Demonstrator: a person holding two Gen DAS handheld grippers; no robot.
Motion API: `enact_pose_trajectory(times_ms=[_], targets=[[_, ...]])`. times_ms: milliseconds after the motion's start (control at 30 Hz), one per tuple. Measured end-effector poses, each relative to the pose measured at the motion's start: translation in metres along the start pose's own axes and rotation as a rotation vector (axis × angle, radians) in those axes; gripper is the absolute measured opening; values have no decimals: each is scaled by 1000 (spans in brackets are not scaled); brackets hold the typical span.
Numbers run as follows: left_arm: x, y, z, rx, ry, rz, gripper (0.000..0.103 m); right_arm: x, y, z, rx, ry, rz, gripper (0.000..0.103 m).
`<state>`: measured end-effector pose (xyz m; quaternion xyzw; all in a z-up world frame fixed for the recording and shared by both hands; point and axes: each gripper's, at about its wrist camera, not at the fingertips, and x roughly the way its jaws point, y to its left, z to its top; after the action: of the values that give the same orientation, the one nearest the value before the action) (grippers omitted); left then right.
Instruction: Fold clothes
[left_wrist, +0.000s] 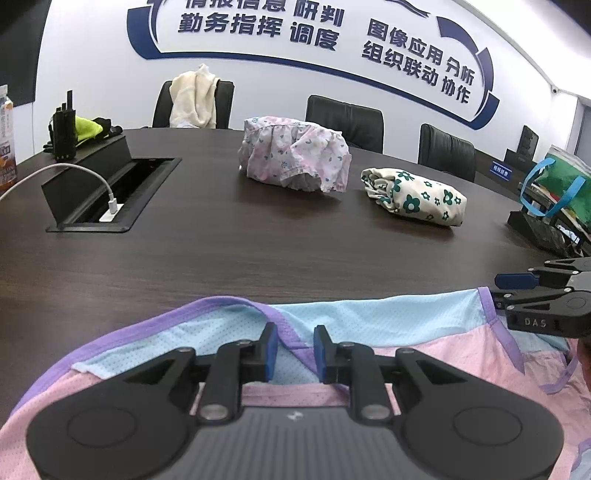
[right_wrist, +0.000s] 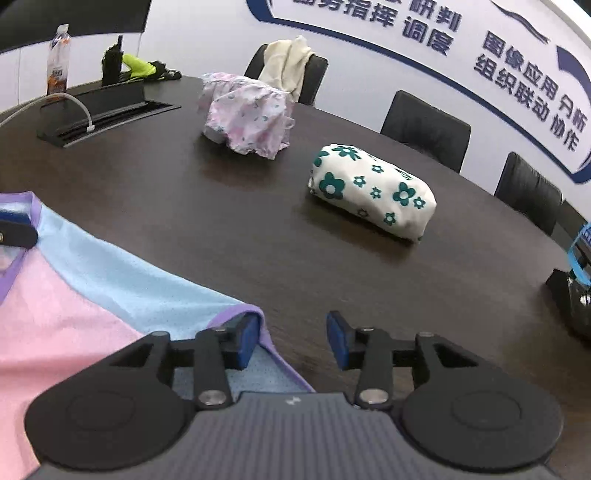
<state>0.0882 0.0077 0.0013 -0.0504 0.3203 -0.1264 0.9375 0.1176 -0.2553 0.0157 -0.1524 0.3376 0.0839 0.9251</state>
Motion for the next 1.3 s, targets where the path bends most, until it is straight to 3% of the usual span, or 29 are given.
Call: enact_pose_trajectory(times_ms=[200,300,467,567,700,733,800,833,867,900,1000,1100,1167,1233,1300], targets=[[0,0,0,3,-2,-1,19,-5,-45,-4,176,18,1,38],[0,2,0,-9,-1,-7,19,-12,-39,-7,192,15,111,23],[0,2,1,-10,0,-6,19,-21,-28,-13,223,16,290,21],[1,1,1,-5,0,-2,19,-14,-17,-16,252,44,315,19],[1,1,1,-7,0,-2,19,-31,-23,-19,318,6,317,20],[1,0,1,-3,0,0,19,-35,-25,-20,334,-4,318,23],[1,-1,1,4,0,4,19,-44,-29,-22,363,-28,369,38],[1,-1,1,6,1,4,20,-46,-26,-22,353,-32,385,38],[1,-2,1,7,0,4,20,-45,-20,-23,327,-23,385,31],[1,-2,1,7,0,4,20,-43,-16,-24,305,-12,375,14],[1,0,0,3,-1,0,20,-34,-6,-29,256,31,283,0],[1,1,0,-4,-3,-4,20,-35,-7,-32,251,33,170,1],[0,1,1,-1,7,-3,20,-48,-13,-37,278,8,140,5],[-6,2,5,-4,26,-11,21,-75,-16,-47,280,-32,180,7],[-23,5,11,-31,61,-46,21,-108,-10,-66,296,-65,289,24]])
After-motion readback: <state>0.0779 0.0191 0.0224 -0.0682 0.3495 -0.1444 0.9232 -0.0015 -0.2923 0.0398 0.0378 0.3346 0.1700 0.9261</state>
